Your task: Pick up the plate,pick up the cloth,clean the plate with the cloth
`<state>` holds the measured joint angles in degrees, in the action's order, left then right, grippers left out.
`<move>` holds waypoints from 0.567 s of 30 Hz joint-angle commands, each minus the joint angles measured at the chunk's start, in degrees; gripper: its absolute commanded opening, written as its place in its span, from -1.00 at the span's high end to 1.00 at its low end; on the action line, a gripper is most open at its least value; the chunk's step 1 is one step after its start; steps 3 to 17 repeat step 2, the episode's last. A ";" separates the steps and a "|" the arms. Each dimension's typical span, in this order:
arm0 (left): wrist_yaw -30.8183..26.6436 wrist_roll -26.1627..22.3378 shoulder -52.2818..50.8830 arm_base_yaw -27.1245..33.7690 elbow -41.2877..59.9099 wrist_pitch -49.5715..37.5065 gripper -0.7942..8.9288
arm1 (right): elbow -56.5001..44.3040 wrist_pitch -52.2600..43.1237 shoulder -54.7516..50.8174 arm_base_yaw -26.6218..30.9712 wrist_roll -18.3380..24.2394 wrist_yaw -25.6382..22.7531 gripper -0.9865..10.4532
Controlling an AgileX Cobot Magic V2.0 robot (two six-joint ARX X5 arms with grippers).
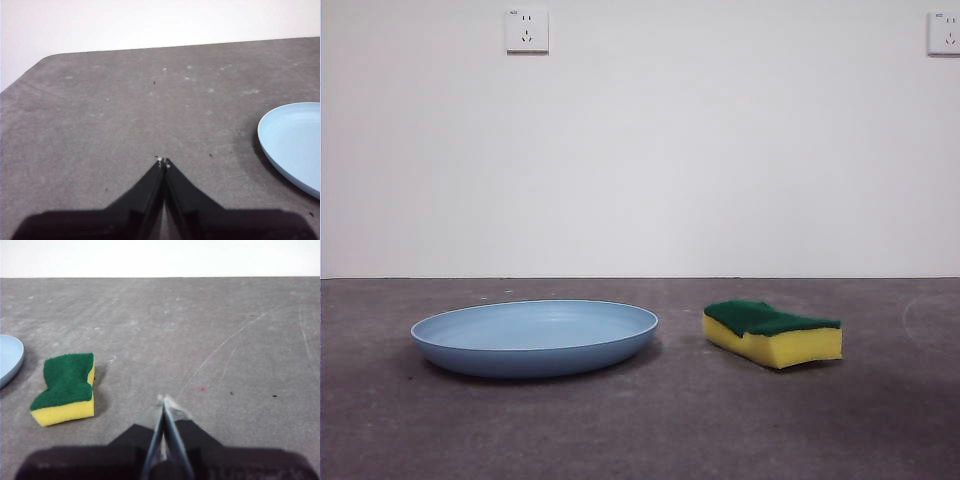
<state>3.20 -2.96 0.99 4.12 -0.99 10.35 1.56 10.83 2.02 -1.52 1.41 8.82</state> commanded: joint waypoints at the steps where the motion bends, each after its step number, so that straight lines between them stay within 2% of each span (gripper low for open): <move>1: -0.07 0.35 -0.24 0.22 0.74 -0.17 0.84 | -0.87 -0.07 -0.15 -0.09 -0.50 -0.20 0.83; 17: -0.07 0.35 -0.24 0.22 0.74 -0.17 0.84 | -0.87 -0.09 -0.15 -0.09 -0.50 -0.20 0.83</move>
